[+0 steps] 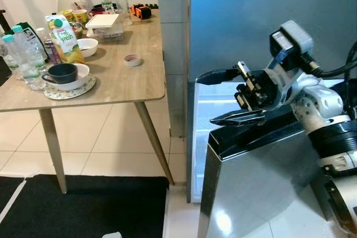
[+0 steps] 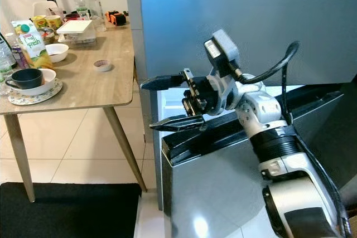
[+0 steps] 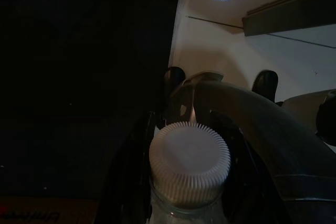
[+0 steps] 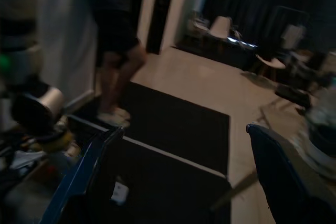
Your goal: Restocking fridge
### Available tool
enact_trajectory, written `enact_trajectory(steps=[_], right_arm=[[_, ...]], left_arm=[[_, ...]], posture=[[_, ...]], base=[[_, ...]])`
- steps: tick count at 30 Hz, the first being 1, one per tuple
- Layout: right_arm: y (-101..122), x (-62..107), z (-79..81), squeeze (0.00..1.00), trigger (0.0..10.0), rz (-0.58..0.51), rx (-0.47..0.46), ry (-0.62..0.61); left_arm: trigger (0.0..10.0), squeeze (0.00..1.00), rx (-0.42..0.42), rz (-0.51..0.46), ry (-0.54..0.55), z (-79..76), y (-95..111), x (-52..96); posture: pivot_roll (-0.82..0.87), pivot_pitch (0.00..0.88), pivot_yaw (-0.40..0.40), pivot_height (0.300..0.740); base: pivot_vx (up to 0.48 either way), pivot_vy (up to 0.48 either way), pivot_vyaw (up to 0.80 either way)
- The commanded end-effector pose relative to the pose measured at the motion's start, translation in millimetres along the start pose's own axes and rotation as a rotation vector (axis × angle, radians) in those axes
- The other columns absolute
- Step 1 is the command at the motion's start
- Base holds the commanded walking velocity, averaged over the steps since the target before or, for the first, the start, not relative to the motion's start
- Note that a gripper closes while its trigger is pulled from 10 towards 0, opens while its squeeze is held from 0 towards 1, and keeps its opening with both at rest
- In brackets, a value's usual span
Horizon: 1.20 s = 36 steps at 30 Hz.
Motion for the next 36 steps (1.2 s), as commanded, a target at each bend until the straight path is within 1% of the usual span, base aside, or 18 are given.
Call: enact_trajectory(steps=[1, 4, 6, 8, 12, 13, 14, 17, 18, 22, 24, 25, 29, 30, 31, 33, 34, 36], right_arm=[[1.8, 9.9, -7.0, 0.0, 10.0, 0.029, 0.036, -0.105], [-1.2, 13.7, -8.5, 0.0, 10.0, 0.055, 0.031, -0.15], [-10.8, 23.4, -8.9, 0.0, 10.0, 0.143, 0.029, -0.23], [-14.5, 27.7, -9.3, 0.0, 10.0, 0.179, 0.03, -0.264], [-12.4, 42.8, -12.3, 0.0, 10.0, 0.158, 0.028, -0.365], [-9.0, 47.3, -11.2, 0.0, 3.1, 0.12, 0.022, -0.378], [-5.1, 51.7, -6.7, 0.0, 0.0, 0.065, 0.013, -0.369], [3.3, 56.2, 6.3, 0.0, 0.0, -0.056, -0.011, -0.313], [3.3, 56.2, 6.3, 0.0, 0.0, -0.056, -0.011, -0.313], [12.4, 57.1, 35.7, 0.0, 0.0, -0.257, -0.11, -0.178], [12.4, 57.1, 35.7, 0.0, 0.0, -0.257, -0.11, -0.178], [12.5, 57.5, 47.1, 0.0, 0.0, -0.383, -0.167, -0.161], [12.2, 57.9, 57.2, 0.0, 0.0, -0.478, -0.216, -0.141], [9.0, 57.7, 72.6, 0.0, 0.0, -0.541, -0.285, -0.093], [9.0, 57.7, 72.6, 0.0, 0.0, -0.541, -0.285, -0.093], [1.1, 53.3, 92.9, 0.0, 0.0, -0.544, -0.389, -0.029], [1.1, 53.3, 92.9, 0.0, 0.0, -0.544, -0.389, -0.029], [-8.2, 51.4, 107.1, 0.0, 0.0, -0.534, -0.497, -0.005]], left_arm=[[10.0, 0.0, 0.023, 0.026, -0.028, -8.3, -7.1, -1.3], [10.0, 0.0, 0.023, 0.026, -0.028, -8.4, -7.1, -1.4], [10.0, 0.0, 0.023, 0.027, -0.028, -8.1, -7.0, -1.3], [10.0, 0.0, 0.022, 0.027, -0.028, -7.9, -7.0, -1.3], [10.0, 0.0, 0.023, 0.027, -0.024, -6.9, -6.9, -1.0], [10.0, 0.0, 0.024, 0.028, -0.023, -6.6, -7.0, -1.0], [10.0, 0.0, 0.026, 0.029, -0.022, -6.3, -7.4, -0.8], [10.0, 0.0, 0.027, 0.032, -0.019, -5.8, -8.5, -0.6], [10.0, 0.0, 0.027, 0.032, -0.019, -5.8, -8.5, -0.6], [10.0, 0.0, 0.027, 0.038, -0.014, -5.1, -10.3, -0.3], [10.0, 0.0, 0.027, 0.038, -0.014, -5.1, -10.3, -0.3], [10.0, 0.0, 0.026, 0.042, -0.009, -4.1, -11.0, 0.0], [10.0, 0.0, 0.026, 0.044, -0.006, -3.3, -11.5, 0.3], [10.0, 0.0, 0.025, 0.047, -0.003, -2.0, -12.0, 0.6], [10.0, 0.0, 0.025, 0.047, -0.003, -2.0, -12.0, 0.6], [10.0, 0.0, 0.021, 0.051, 0.001, -0.5, -12.3, 1.1], [10.0, 0.0, 0.021, 0.051, 0.001, -0.5, -12.3, 1.1], [10.0, 0.0, 0.02, 0.052, 0.006, 1.2, -12.1, 1.5]], posture=[[-0.1, 0.0, -0.015, 0.74], [-0.1, 0.0, -0.015, 0.74], [-0.1, 0.0, -0.011, 0.74], [-0.1, 0.0, -0.011, 0.74], [-0.11, 0.0, -0.013, 0.74], [-0.11, 0.0, -0.013, 0.74], [-0.11, 0.0, -0.013, 0.74], [-0.11, 0.0, -0.013, 0.74], [-0.11, 0.0, -0.013, 0.74], [-0.12, 0.0, -0.01, 0.74], [-0.12, 0.0, -0.01, 0.74], [-0.12, 0.0, -0.007, 0.74], [-0.12, 0.0, -0.006, 0.74], [-0.12, 0.0, 0.001, 0.74], [-0.12, 0.0, 0.001, 0.74], [-0.13, 0.0, 0.003, 0.74], [-0.13, 0.0, 0.003, 0.74], [-0.13, 0.0, 0.007, 0.74]], base=[[0.0, 0.0, 0.0], [0.0, 0.0, 0.0], [0.0, 0.0, 0.0], [0.0, 0.0, 0.0], [0.0, 0.0, 0.0], [0.0, 0.0, 0.0], [0.0, 0.0, 0.0], [0.0, 0.0, 0.0], [0.0, 0.0, 0.0], [0.0, 0.0, 0.0], [0.0, 0.0, 0.0], [0.0, 0.0, 0.0], [0.0, 0.0, 0.0], [0.0, 0.0, 0.0], [0.0, 0.0, 0.0], [0.0, 0.0, 0.0], [0.0, 0.0, 0.0], [0.0, 0.0, 0.0]])
Point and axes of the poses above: a point about 5 cm out from each wrist's last joint towards the gripper, its own x axis pointing back from the gripper into the wrist, its own y axis along the axis of the wrist's last joint, z = x × y, the point moved 1 cm from there along -x, pointing out of the wrist towards the gripper, and after that the axes turned 7 degrees about x, right-handed, at the moved point
